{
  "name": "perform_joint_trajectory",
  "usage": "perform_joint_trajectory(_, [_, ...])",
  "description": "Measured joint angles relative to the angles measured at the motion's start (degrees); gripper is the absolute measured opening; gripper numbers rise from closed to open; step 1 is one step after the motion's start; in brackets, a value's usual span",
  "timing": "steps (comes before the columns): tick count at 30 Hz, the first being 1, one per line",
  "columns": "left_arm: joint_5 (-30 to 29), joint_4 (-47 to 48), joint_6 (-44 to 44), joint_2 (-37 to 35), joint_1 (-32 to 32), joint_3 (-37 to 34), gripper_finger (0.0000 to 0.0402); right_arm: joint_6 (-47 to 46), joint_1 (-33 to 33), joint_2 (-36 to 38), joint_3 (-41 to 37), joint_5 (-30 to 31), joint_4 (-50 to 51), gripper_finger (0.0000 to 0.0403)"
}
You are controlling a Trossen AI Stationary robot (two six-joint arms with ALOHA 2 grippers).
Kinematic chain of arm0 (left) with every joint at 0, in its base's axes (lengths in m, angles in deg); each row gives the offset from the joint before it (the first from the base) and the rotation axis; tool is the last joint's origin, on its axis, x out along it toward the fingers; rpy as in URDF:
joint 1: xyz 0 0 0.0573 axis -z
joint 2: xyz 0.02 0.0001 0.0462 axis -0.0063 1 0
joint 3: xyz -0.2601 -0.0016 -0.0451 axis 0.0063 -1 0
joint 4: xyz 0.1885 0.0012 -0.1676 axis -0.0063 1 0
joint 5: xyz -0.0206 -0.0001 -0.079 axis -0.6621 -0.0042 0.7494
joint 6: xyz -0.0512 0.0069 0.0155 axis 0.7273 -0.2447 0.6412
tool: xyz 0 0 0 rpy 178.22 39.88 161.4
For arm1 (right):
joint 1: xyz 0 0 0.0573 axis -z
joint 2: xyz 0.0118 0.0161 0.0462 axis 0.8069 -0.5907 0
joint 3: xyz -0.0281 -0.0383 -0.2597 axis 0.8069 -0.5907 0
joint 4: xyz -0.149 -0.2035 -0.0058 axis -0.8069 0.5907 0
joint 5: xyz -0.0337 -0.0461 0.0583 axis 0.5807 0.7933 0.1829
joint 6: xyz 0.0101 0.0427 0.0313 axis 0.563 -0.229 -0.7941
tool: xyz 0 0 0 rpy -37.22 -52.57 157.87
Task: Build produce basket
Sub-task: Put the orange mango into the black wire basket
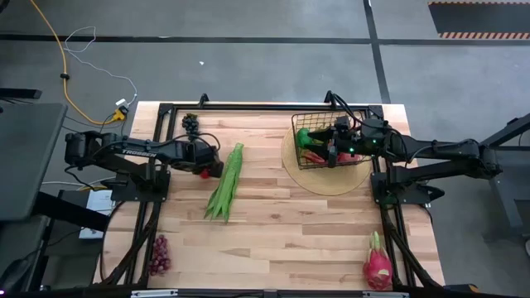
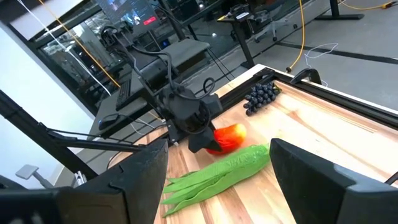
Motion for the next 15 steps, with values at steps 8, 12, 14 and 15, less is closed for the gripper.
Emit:
perform_joint_trajectory(8, [0.2,-2.7,-2.0,0.0,-0.3,-0.2,0.0267,-0.1,0.0,0.0,0.0,0.0,0.0,0.0273])
perform_joint_trajectory(12, [-0.8,-3.6,-4.3,0.0,-0.3,-0.2,0.0254,-0.1,0.0,0.0,0.0,0.0,0.0,0.0273])
perform_joint_trajectory(14, [-0.8,-6.3,-8.2,-0.2,-0.3,0.0,0.0241,0.0,0.0,0.0,0.0,0.0,0.0,0.0273])
perform_joint_trajectory(15, [-0.6,-6.7,-10.4,-0.9,-0.3,0.6,0.0236,0.0,0.0,0.0,0.0,0.0,0.0,0.0273])
